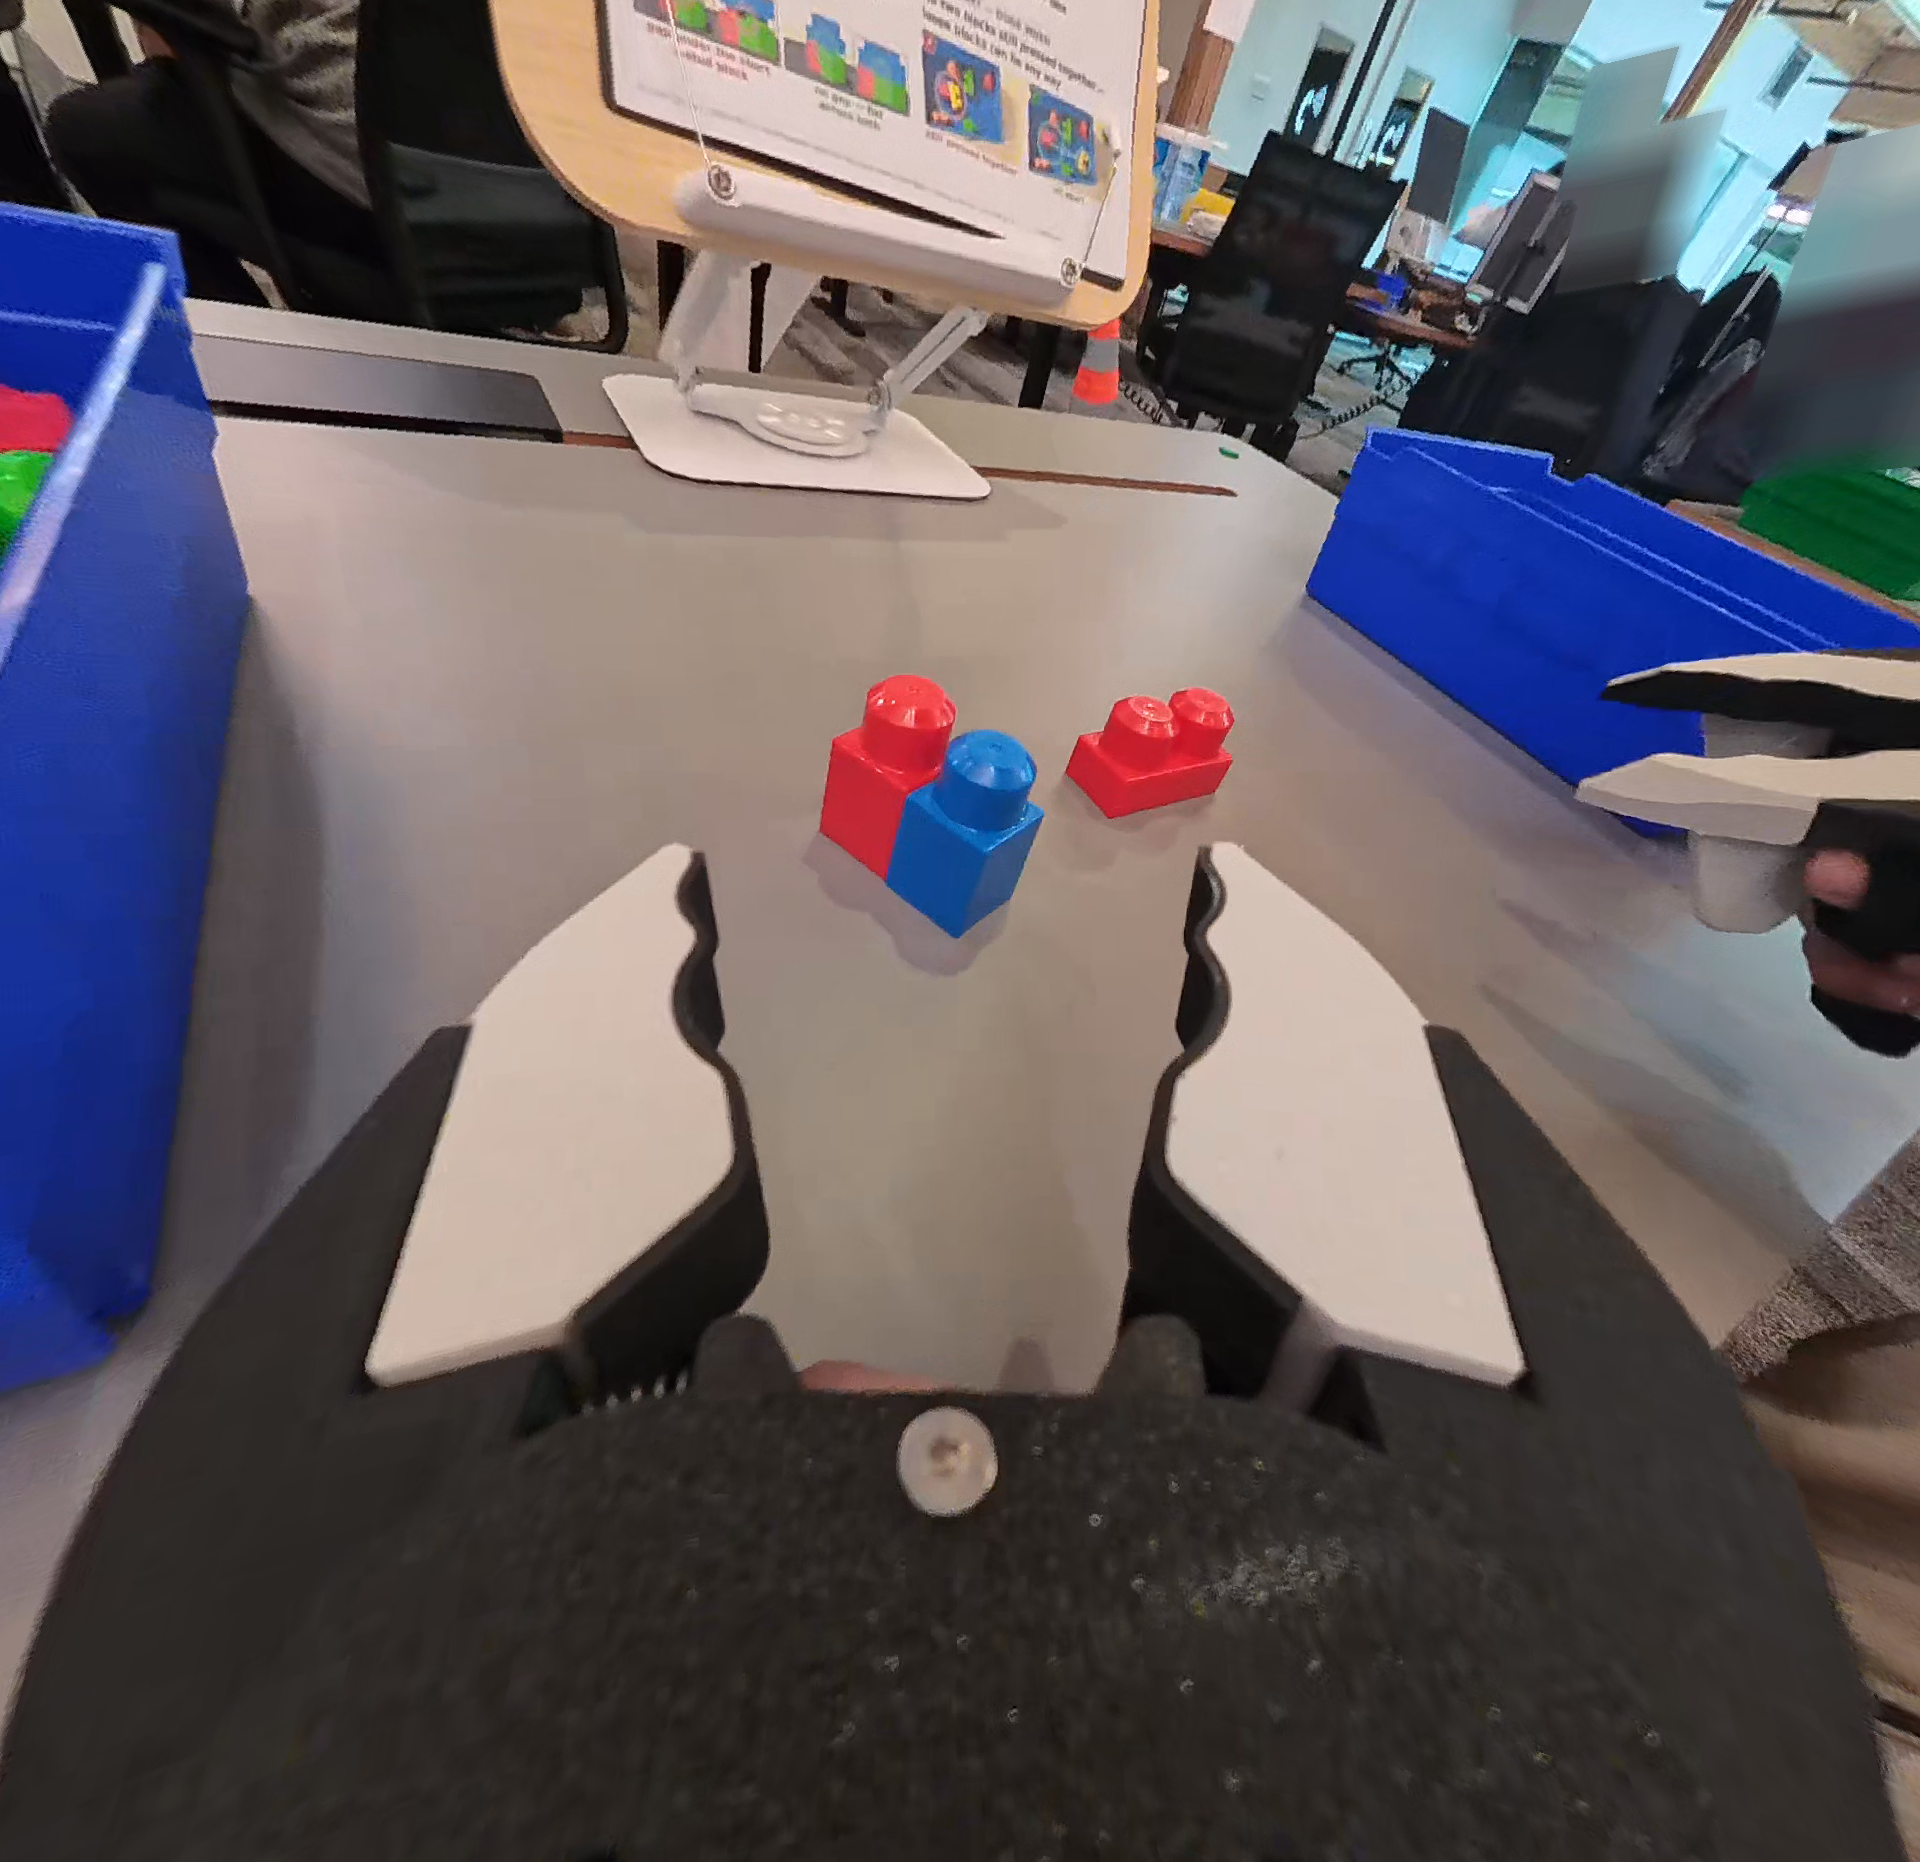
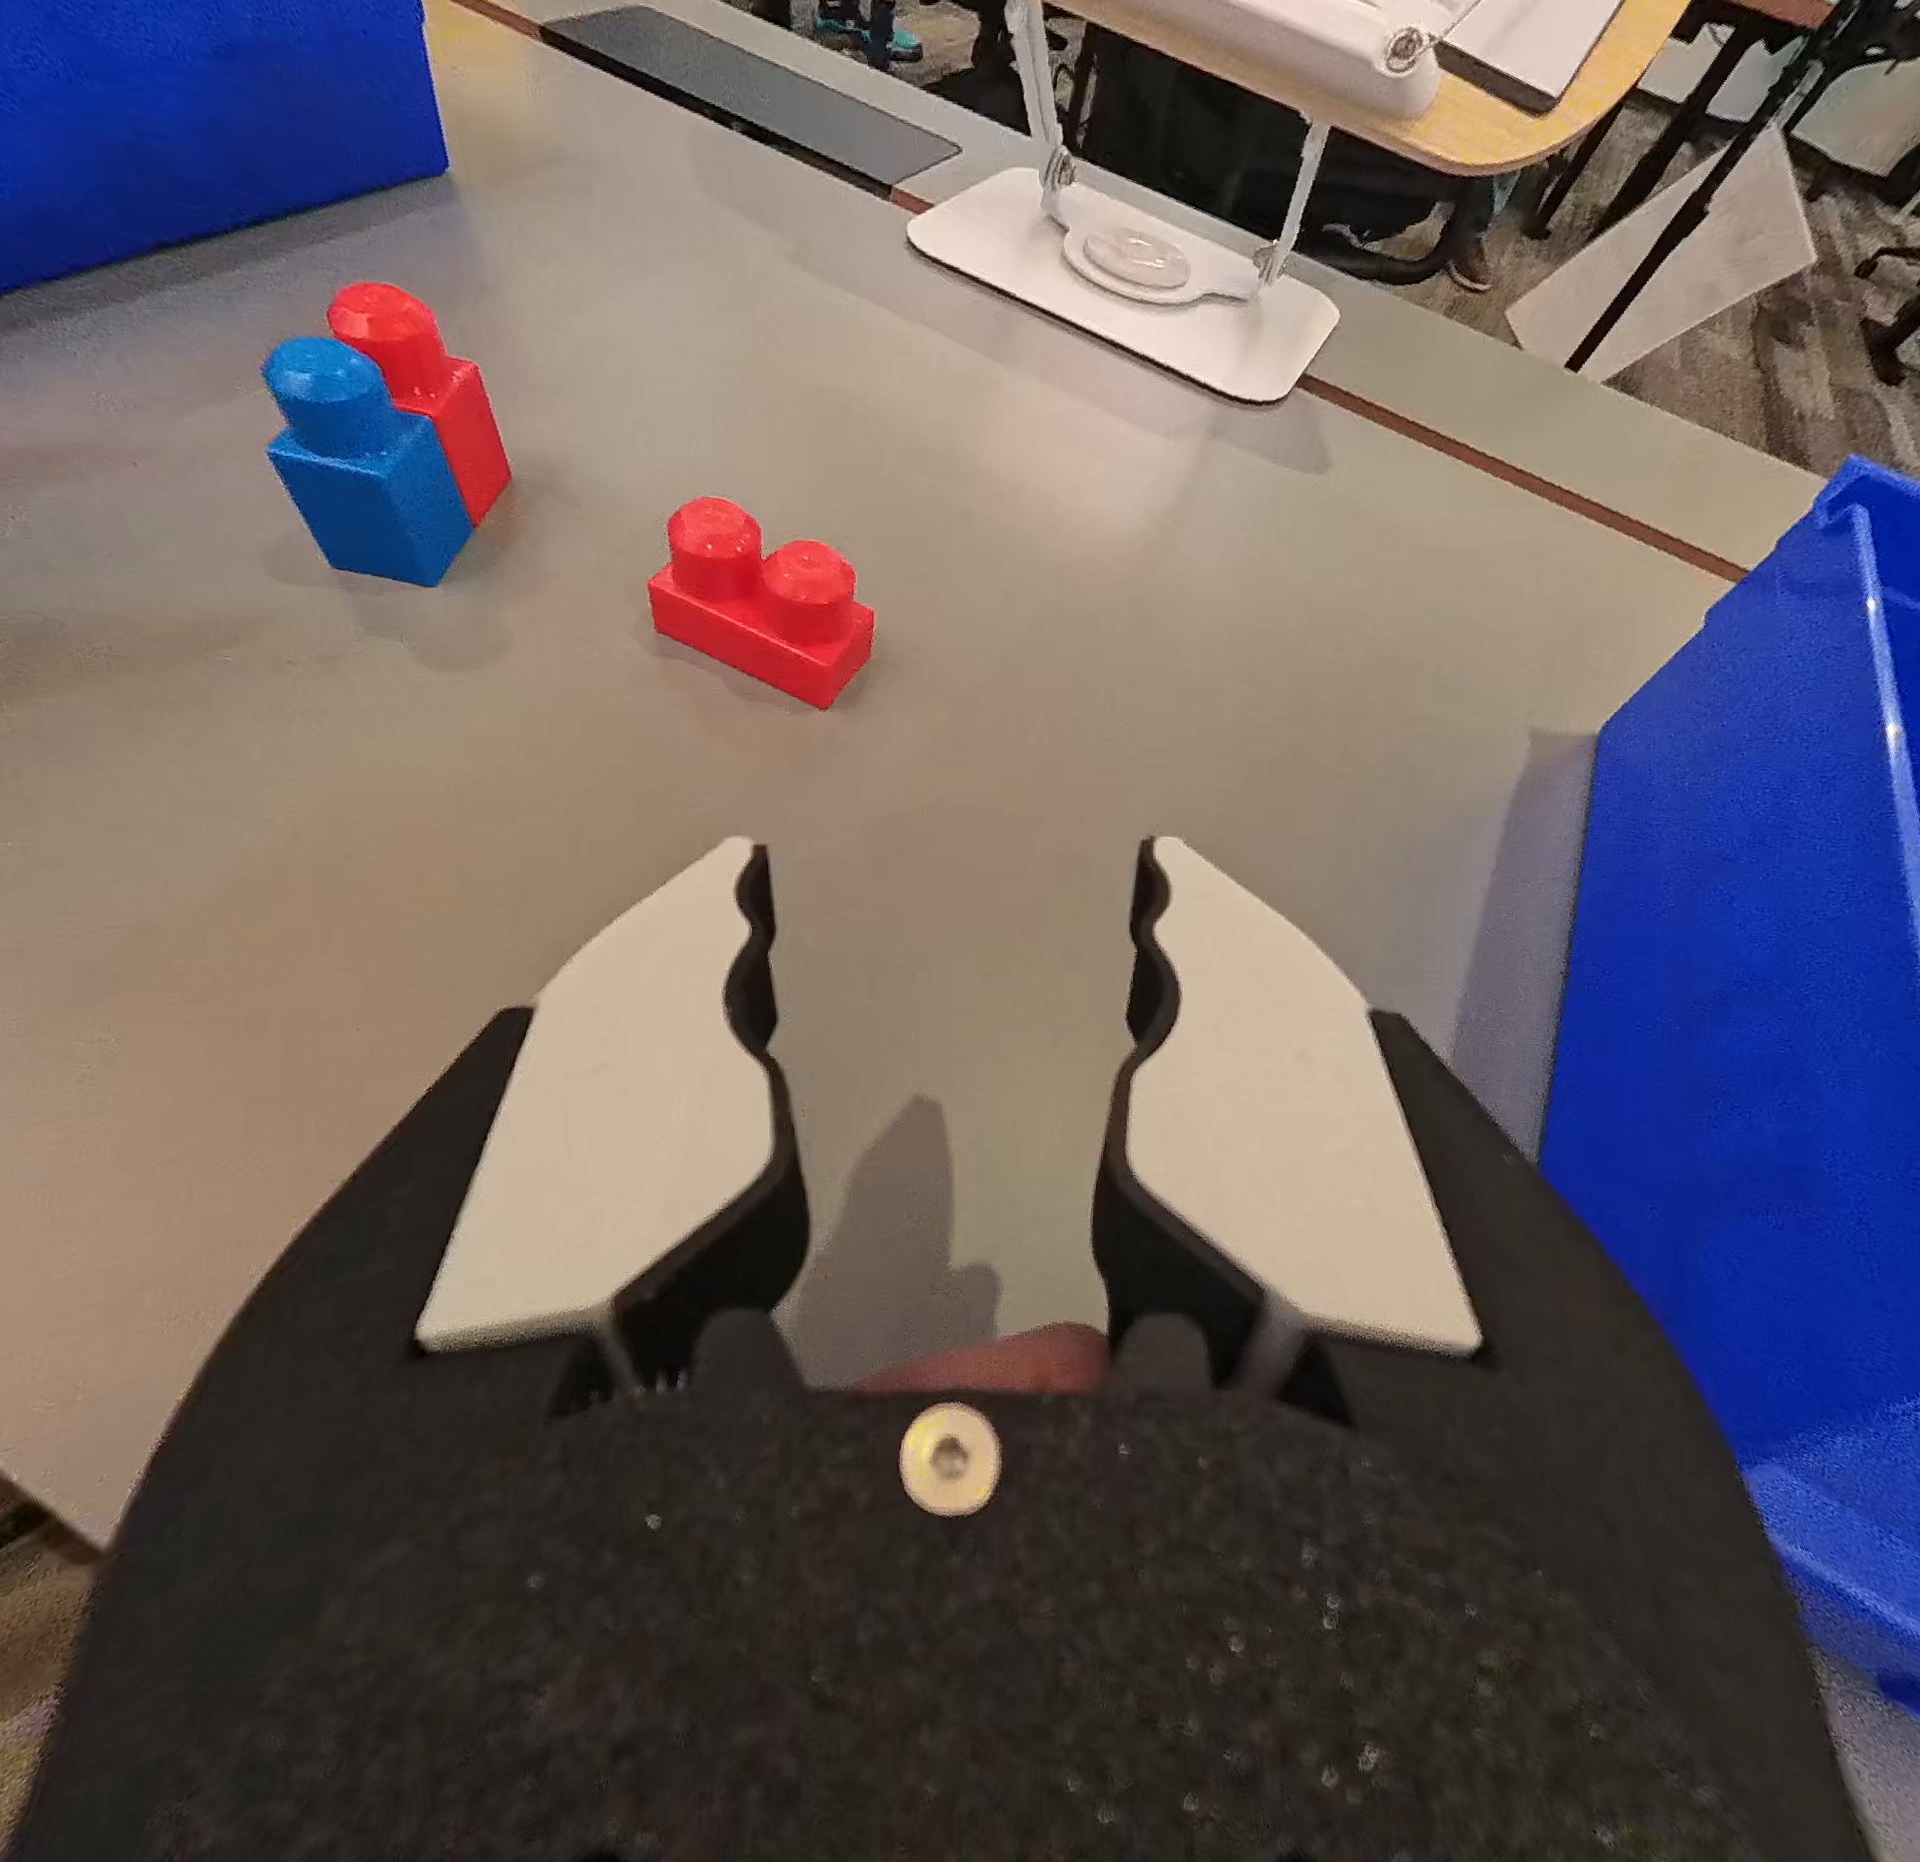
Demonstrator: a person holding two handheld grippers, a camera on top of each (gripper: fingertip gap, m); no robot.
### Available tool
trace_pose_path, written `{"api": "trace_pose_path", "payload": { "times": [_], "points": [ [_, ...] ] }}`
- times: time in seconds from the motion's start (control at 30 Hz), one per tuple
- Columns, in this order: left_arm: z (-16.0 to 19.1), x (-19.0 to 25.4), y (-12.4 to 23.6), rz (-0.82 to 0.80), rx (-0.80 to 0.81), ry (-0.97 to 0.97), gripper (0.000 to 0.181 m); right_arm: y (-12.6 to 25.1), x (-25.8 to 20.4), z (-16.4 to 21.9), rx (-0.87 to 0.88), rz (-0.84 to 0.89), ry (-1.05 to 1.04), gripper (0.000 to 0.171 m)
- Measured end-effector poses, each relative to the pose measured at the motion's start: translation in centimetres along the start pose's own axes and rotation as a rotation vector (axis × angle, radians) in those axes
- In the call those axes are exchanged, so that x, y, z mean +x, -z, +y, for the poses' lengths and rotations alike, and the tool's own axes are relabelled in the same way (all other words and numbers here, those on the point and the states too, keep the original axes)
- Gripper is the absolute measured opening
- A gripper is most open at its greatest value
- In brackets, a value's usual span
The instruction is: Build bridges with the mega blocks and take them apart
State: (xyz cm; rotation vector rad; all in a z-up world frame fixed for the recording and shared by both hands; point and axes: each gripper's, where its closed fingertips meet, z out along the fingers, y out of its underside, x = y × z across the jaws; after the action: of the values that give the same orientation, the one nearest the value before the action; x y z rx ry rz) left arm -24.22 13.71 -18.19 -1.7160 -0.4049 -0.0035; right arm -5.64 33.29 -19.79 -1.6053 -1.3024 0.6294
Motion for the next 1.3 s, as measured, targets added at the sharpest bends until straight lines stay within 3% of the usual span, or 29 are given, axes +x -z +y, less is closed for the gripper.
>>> {"api": "trace_pose_path", "payload": {
  "times": [0.43, 0.87, 1.3],
  "points": [
    [0.9, 0.9, -0.2, -0.003, -0.046, -0.060, 0.084, 1.7, -0.7, 0.8, -0.017, 0.012, -0.013, 0.071],
    [1.5, 1.7, -0.4, 0.009, -0.085, -0.125, 0.085, -0.3, -1.6, 0.2, -0.033, -0.044, 0.055, 0.071],
    [1.9, 1.4, -0.1, 0.026, -0.113, -0.105, 0.084, -8.3, -4.2, 0.3, -0.171, -0.363, 0.473, 0.065]
  ]
}}
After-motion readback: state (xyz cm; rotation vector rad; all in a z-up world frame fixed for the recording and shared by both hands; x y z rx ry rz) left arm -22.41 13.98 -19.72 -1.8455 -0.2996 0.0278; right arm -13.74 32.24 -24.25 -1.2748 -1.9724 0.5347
